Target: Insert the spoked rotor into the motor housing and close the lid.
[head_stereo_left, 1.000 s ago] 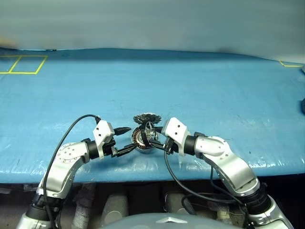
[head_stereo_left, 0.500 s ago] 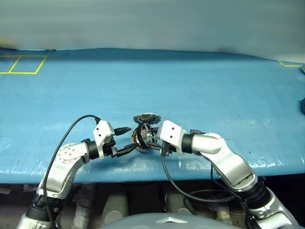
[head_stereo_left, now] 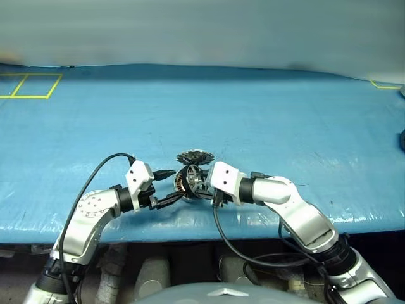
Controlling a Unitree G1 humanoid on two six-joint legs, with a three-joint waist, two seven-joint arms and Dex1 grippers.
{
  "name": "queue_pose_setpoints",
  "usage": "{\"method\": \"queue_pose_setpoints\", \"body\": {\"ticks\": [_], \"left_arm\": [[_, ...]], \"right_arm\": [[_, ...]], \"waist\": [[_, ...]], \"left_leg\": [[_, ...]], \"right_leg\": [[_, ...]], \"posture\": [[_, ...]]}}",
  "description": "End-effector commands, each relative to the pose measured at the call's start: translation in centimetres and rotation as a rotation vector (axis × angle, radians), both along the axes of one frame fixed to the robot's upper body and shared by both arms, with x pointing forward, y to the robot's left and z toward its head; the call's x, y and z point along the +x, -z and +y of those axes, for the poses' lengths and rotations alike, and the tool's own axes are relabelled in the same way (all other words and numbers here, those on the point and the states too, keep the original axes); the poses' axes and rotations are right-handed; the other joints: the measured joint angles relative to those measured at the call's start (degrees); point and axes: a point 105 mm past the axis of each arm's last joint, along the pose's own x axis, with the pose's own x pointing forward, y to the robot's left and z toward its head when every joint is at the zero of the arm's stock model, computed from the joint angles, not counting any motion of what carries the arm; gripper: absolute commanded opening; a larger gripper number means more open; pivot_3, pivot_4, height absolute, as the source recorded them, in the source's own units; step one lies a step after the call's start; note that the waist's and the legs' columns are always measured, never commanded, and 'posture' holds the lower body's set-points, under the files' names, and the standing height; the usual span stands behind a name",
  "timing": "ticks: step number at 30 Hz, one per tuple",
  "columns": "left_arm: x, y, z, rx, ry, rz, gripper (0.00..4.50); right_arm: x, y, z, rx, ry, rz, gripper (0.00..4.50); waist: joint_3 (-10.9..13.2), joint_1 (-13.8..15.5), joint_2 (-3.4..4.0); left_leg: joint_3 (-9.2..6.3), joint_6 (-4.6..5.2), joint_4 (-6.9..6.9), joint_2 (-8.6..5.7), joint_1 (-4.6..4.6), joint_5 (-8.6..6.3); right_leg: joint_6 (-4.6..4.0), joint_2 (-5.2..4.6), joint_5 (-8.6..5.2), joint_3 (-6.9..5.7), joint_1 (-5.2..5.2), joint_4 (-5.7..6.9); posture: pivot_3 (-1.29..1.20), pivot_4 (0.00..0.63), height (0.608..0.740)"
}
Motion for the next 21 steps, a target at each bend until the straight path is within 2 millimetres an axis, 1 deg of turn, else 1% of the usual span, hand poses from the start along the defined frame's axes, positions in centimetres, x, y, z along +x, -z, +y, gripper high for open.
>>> {"method": "queue_pose_setpoints", "body": {"ticks": [1,10,21], "left_arm": [[0.0,-1.1,-0.6,-0.012,0.022,-0.055,3.51],[0.0,-0.9,-0.8,-0.010,0.033,-0.053,3.51],[-0.1,-0.8,-0.8,-0.015,0.033,-0.050,3.51]], "right_arm": [[0.5,-1.5,0.0,0.019,0.017,-0.055,1.77],[1.2,-0.9,-0.4,-0.093,0.009,-0.105,1.77],[0.9,-0.3,-0.4,-0.165,-0.042,-0.139,1.77]], "waist": [[0.0,0.0,0.00],[0.0,0.0,0.00],[0.0,0.0,0.00]], "left_leg": [[0.00,0.00,0.00,0.00,0.00,0.00],[0.00,0.00,-0.01,0.00,0.00,0.00],[0.00,0.00,-0.01,0.00,0.00,0.00]], "right_leg": [[0.00,0.00,0.00,0.00,0.00,0.00],[-0.01,0.00,0.01,0.00,-0.01,0.00],[0.00,-0.01,0.02,0.00,0.00,0.00]], "posture": [[0.00,0.150,0.740],[0.00,0.150,0.740],[0.00,0.150,0.740]]}}
